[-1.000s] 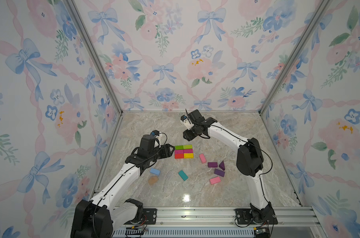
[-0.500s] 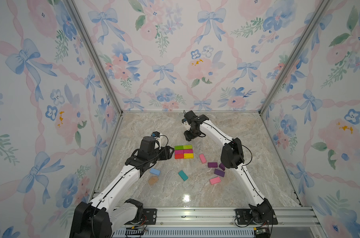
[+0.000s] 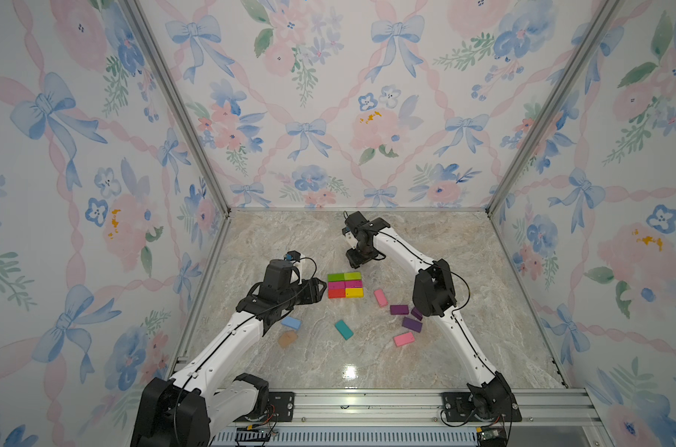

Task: Assemble a piece of candy with building blocks
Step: Place the building block at the center of the board, then adjust the building block at the center of the board.

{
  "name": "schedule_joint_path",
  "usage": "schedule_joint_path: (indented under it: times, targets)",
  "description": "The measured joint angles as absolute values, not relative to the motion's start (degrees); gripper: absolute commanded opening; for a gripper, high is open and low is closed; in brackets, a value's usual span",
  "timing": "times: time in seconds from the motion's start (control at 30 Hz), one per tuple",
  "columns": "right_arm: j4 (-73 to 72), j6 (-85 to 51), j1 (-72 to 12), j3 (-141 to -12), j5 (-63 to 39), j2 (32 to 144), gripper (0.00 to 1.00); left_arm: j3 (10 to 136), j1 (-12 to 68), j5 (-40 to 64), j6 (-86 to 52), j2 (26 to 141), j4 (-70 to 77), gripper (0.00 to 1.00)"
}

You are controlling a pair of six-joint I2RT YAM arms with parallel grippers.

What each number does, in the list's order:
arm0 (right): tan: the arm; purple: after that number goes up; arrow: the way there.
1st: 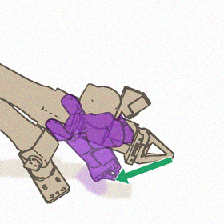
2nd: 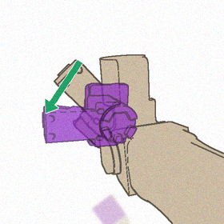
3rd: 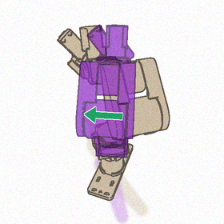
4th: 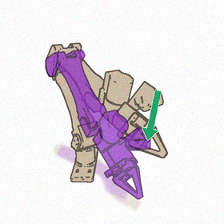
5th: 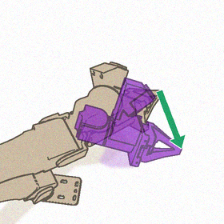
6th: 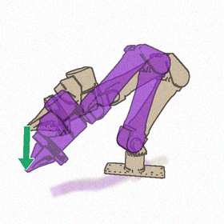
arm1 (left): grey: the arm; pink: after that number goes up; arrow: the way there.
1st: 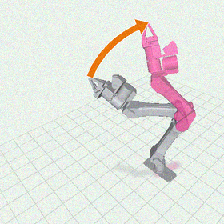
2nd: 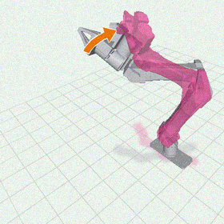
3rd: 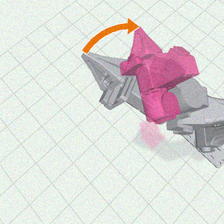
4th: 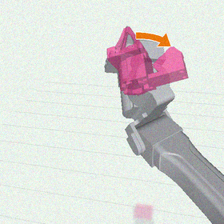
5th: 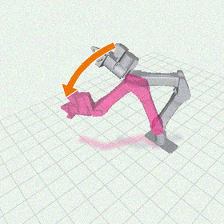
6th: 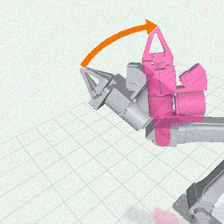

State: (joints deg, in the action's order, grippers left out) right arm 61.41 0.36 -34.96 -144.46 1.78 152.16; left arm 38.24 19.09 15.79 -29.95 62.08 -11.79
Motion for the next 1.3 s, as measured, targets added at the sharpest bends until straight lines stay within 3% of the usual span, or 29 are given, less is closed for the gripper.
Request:
schedule_joint_path:
  times: [0.13, 0.3, 0.73, 1.3]
  targets:
    - [61.08, -0.05, -34.92, -144.46, 1.98, 152.18, 0.74, 38.11, 19.09, 15.42, -29.98, 62.08, -11.81, 0.67]
    - [59.99, -0.25, -34.85, -144.09, 2.17, 152.16, 0.84, 38.11, 19.09, 15.18, -30.0, 62.08, -11.79, 0.68]
    - [48.66, -3.4, -32.45, -124.09, -3.64, 141.45, 0.84, 38.92, 19.09, 14.79, -30.0, 64.86, -11.7, 0.69]
    - [43.33, -8.58, -32.4, -126.19, -13.8, 142.04, 0.8, 39.64, 19.09, 14.76, -30.0, 64.55, -11.2, 0.68]
